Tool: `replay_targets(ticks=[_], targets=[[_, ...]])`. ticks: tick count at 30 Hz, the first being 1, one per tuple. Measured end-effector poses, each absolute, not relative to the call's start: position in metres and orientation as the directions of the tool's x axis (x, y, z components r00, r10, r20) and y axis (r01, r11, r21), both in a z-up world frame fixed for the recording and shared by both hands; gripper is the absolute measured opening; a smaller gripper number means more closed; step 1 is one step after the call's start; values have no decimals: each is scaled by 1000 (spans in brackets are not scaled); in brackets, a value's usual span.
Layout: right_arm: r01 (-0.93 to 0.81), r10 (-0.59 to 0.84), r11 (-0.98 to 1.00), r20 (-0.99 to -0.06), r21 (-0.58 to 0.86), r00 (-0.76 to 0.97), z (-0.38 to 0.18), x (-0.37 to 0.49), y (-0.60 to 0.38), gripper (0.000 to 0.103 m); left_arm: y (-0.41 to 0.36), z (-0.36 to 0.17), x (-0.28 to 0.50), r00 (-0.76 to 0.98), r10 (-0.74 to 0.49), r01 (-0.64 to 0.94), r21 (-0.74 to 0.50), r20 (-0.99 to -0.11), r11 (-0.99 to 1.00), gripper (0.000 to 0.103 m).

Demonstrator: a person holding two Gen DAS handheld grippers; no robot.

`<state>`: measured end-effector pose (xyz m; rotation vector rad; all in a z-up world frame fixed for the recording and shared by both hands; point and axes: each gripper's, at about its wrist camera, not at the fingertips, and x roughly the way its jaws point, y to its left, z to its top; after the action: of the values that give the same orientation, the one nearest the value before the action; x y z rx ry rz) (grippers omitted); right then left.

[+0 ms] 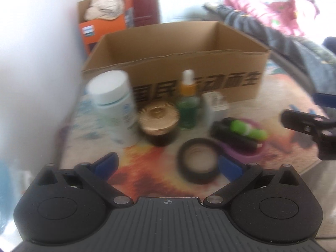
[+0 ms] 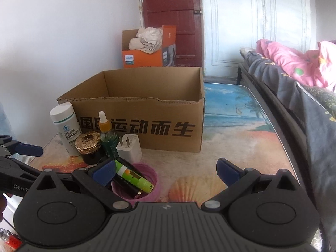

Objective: Organize rigid objects
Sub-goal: 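Grasp the green-and-black tube in the pink bowl with the right gripper, then carry the green tube into the cardboard box and open the right gripper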

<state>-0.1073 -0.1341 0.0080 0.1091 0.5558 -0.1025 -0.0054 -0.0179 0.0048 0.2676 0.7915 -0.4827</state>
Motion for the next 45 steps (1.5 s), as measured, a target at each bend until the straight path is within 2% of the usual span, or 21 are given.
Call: replay_targets(ticks=[3,5,10,14,19,22,25,35,45], targets=[[35,44,990,-527,139,849,12,-100,-147,102,-28,3,-9,570,-399,577,4,-718,817,99],[-27,125,982,-530,189,839,13,-93,-153,97,-35,0,-12,548,-429,613,-4,-718,790,94],[-155,292,948,-566,279,771,6,-67,-160,69,-54,-6,-17,471,-500,689,-51,-727,723,77],[-223,399,910,-596,349,697,-5,-54,-161,63,-62,-7,-20,432,-535,728,-69,-727,682,60],[-280,446,893,-619,351,647,-10,-43,-157,36,-70,-10,-21,415,-554,748,-76,-721,659,47],[-279,455,889,-635,363,624,-16,-36,-157,27,-74,-13,-18,404,-554,753,-79,-728,654,41],[-249,454,888,-643,388,617,-20,-34,-162,24,-74,-13,-18,397,-556,753,-88,-730,653,40],[-62,564,748,-583,661,585,-41,-33,-195,22,-75,-10,-12,395,-567,743,-112,-723,660,40],[-11,580,718,-588,696,564,-47,-28,-195,22,-81,-11,-10,409,-537,724,-96,-738,683,35]])
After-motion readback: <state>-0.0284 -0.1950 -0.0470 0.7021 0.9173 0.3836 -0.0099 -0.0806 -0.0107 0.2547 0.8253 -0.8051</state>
